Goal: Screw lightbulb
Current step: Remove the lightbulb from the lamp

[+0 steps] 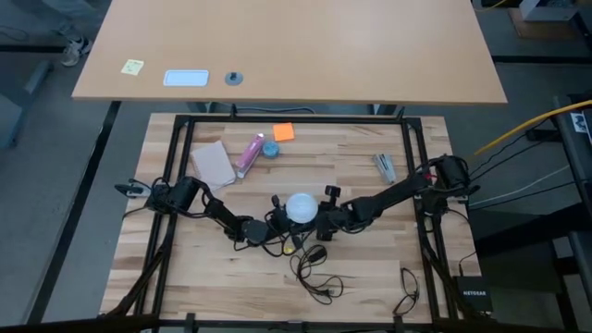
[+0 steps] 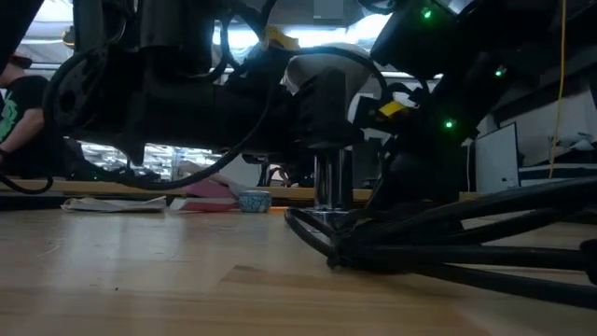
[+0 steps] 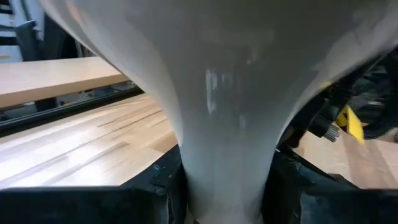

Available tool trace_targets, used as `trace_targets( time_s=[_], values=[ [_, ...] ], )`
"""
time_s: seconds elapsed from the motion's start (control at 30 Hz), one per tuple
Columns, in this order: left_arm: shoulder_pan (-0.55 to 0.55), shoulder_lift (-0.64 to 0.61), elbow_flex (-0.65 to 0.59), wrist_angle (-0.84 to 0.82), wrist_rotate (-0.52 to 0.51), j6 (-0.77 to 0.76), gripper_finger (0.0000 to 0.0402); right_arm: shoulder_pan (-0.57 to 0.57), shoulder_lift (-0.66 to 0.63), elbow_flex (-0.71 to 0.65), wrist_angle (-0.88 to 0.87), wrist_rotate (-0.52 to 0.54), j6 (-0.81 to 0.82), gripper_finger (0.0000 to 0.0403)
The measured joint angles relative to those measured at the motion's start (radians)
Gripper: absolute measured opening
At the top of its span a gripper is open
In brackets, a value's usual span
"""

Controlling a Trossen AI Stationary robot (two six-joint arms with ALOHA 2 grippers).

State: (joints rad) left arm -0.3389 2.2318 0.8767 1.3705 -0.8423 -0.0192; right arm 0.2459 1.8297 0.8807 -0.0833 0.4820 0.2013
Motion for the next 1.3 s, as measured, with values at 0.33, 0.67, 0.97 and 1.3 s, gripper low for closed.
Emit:
trace_targets(
  time_s=[0.33,0.67,0.97,1.3],
  values=[
    [0.0,-0.001,-0.001,-0.023,-0.048,-0.005,0.0139,0.024,0.024,0.001,0.027,-0.056,0.058,0.0005],
    [-0.001,-0.002,-0.002,-0.024,-0.086,0.005,0.0139,0.122,0.025,0.003,0.04,-0.072,0.273,0.0005],
    [0.001,-0.002,-0.002,-0.025,-0.089,0.004,0.0139,0.137,0.027,0.002,0.061,-0.068,0.285,0.0005],
    [0.013,-0.002,-0.001,-0.025,-0.117,0.019,0.0139,0.173,0.027,0.004,0.308,-0.1,0.073,0.0005]
  ],
)
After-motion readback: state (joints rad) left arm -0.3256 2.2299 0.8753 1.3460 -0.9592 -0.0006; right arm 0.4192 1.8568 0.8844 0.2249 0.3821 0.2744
